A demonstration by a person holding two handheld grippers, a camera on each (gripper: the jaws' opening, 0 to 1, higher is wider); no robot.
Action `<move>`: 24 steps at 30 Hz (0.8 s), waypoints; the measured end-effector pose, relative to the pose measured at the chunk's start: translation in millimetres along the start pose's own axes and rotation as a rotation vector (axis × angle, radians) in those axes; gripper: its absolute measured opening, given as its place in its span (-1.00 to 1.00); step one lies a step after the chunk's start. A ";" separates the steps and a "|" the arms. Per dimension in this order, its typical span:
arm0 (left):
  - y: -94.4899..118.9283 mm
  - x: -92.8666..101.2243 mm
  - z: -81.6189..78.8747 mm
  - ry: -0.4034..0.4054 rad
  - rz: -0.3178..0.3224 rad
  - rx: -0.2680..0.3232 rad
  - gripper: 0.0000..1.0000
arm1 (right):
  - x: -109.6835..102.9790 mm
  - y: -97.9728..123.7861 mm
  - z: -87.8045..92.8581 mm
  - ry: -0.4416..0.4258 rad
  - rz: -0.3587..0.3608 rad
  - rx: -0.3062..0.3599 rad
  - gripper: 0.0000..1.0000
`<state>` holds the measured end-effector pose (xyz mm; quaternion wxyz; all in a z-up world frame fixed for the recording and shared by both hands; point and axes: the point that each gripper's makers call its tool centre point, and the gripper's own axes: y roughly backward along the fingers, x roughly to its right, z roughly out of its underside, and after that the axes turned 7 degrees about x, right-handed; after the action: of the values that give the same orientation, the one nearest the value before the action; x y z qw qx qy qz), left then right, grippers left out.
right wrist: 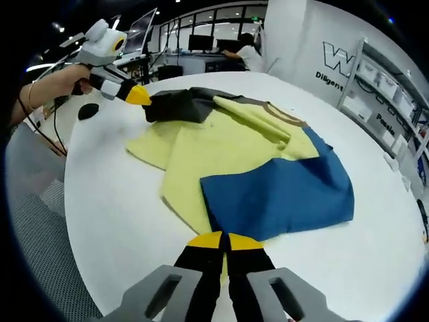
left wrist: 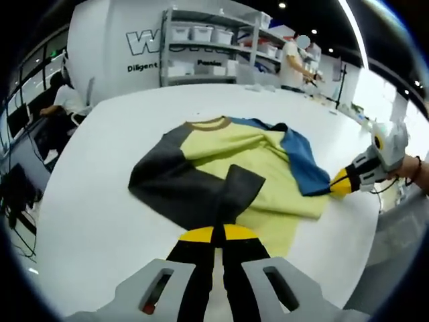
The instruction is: Fold the garment on the visible template until the final outline fits inside the template.
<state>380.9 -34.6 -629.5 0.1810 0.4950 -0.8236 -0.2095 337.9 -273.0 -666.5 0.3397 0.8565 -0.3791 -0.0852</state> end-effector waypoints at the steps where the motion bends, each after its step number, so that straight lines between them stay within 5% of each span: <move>1: 1.4 -2.9 -0.1 0.003 -0.007 0.002 -0.99 | 0.7 1.3 -1.7 -0.003 0.001 0.006 -1.00; 5: 9.1 -16.7 0.3 0.018 -0.039 0.007 -0.99 | 9.0 10.6 -14.0 -0.046 0.023 0.051 -1.00; 13: 24.2 -45.8 8.8 0.011 -0.120 -0.006 -0.99 | 62.7 30.7 -19.2 -0.013 0.161 0.063 -1.00; 24: 44.0 -99.5 30.4 -0.129 -0.254 -0.108 -0.98 | 149.3 67.4 7.3 -0.074 0.368 -0.006 -1.00</move>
<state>377.2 77.7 -641.2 0.1260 0.5704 -0.7517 -0.3061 399.3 -414.8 -611.8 0.3381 0.7679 -0.5414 -0.0541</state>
